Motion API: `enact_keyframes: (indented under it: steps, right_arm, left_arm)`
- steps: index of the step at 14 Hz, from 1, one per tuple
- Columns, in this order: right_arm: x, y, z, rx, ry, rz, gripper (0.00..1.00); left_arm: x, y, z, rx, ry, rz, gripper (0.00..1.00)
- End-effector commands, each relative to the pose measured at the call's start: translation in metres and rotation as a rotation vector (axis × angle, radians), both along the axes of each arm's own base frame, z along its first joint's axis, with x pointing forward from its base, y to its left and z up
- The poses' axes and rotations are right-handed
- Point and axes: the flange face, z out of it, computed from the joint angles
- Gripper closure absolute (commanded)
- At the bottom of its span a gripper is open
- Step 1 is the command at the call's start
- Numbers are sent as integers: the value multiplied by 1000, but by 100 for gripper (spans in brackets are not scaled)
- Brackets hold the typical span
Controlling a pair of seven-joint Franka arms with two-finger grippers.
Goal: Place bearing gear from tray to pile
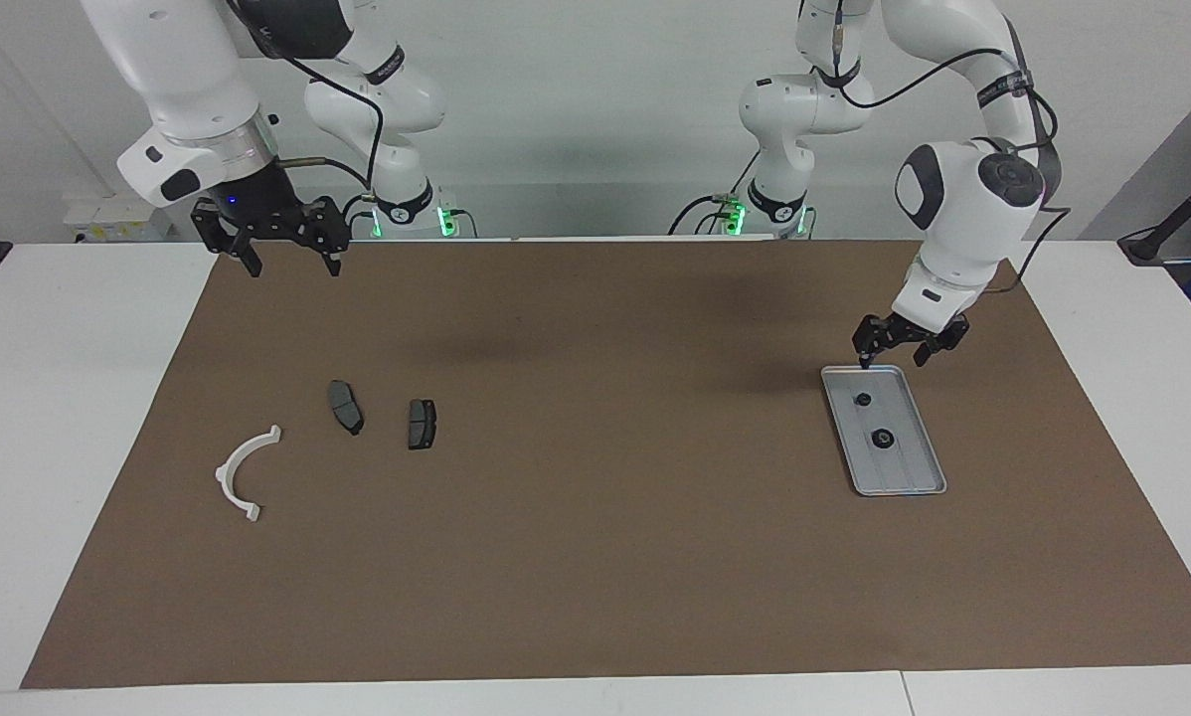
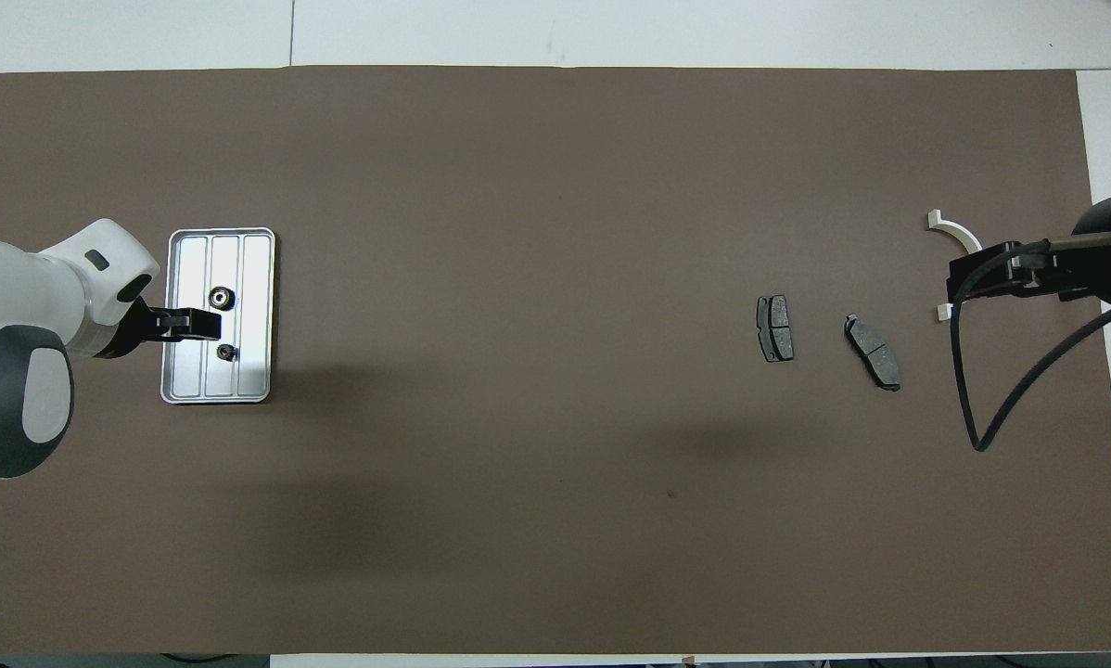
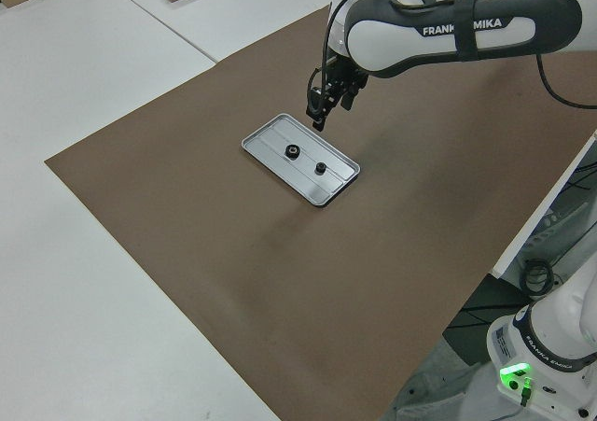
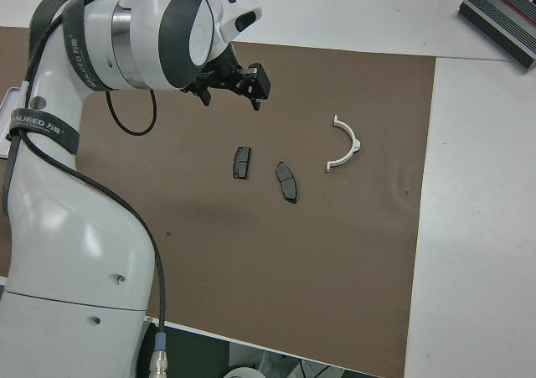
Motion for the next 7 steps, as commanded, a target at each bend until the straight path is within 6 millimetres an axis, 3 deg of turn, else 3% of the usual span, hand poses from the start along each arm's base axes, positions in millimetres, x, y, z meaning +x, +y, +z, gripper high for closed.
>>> enact_keyframes:
  steps: [1, 7]
  right_arm:
    - [-4, 0, 4, 21, -5, -18, 0]
    - [-8, -5, 12, 21, -19, -23, 0]
  left_arm:
    - [-1, 15, -25, 12, -12, -27, 12]
    - [12, 11, -79, 8, -11, -30, 15]
